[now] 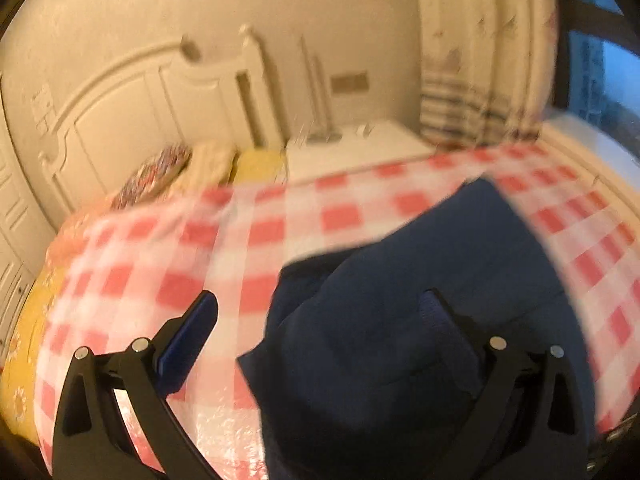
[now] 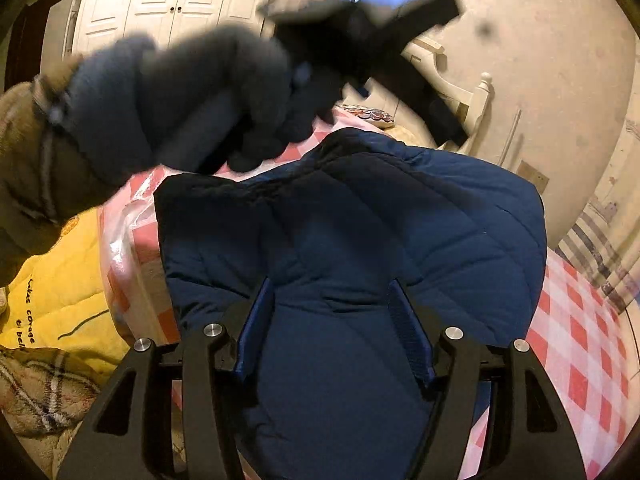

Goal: Fold large clothes

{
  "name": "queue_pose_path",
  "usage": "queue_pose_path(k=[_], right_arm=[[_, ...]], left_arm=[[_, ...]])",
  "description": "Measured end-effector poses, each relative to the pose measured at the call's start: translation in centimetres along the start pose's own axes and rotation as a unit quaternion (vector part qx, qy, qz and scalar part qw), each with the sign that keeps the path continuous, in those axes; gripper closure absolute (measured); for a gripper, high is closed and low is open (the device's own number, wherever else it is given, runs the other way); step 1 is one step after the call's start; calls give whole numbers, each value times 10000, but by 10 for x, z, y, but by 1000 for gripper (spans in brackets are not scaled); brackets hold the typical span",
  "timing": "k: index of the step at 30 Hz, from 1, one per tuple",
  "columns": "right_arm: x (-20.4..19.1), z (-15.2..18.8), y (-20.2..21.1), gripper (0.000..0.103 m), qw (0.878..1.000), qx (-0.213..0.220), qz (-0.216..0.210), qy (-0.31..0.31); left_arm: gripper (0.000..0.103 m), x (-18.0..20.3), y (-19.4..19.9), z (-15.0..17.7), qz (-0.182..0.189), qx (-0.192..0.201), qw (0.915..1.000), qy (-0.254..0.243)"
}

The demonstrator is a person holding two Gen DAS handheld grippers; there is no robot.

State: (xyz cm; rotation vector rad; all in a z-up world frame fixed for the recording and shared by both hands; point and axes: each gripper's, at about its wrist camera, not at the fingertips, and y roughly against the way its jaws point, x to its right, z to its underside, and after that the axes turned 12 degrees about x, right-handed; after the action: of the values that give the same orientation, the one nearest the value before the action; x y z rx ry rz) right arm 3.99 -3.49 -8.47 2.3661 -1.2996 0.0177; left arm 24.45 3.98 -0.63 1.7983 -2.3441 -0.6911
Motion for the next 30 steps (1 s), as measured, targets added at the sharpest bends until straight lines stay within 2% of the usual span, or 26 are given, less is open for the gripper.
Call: queue_pose_path(k=[2,3,4,5,6,8,12,14,17,19,21,24,27,29,30], right_arm=[[-1,1,1,37,10000,1,5,5],[0,0,2,37,10000,11,6,-5],[2,1,2,37,10000,28,2,-17],[1,1,3,37,10000,60,-18,-27],[2,-1,5,37,9999,124,-74,-47],[0,-1,11,37,9999,86,-93,-8],[17,-17,22,37,9993,130,-301,-152],[39,-25,32,37,9991,334,-19,-276],[92,-38,43,38,9945,633,453,-700],[125,-45,41,44,9911,720,660,-908],[155,-49,28,56,9890,669,866,-998],[188,-58,-11,64,9870,543,988,-1142],[197,-60,-52,70,9865,330,1016,-1241],[206,-49,-103,72,9864,-264,1006,-1272],[206,-38,-130,71,9862,-638,840,-1274]], left_arm=[[2,10,-4,-4,-252,58,9994,-240],[2,14,-14,0,-411,-26,9985,-351],[2,18,-35,13,-630,-278,9963,-508],[2,16,-49,25,-613,-434,9960,-482],[2,7,-57,33,-453,-459,9978,-146],[2,-13,-57,39,-617,-484,9965,302],[2,-18,-55,45,-809,-433,9953,299],[2,-21,-56,46,-770,-454,9954,350],[2,-26,-58,48,-661,-492,9954,495],[2,-30,-60,50,-576,-514,9950,629],[2,-31,-60,51,-545,-515,9947,703],[2,-32,-59,53,-560,-477,9944,752],[2,-32,-59,53,-555,-471,9943,785],[2,-33,-59,53,-568,-482,9939,817],[2,-35,-59,54,-655,-498,9928,869]])
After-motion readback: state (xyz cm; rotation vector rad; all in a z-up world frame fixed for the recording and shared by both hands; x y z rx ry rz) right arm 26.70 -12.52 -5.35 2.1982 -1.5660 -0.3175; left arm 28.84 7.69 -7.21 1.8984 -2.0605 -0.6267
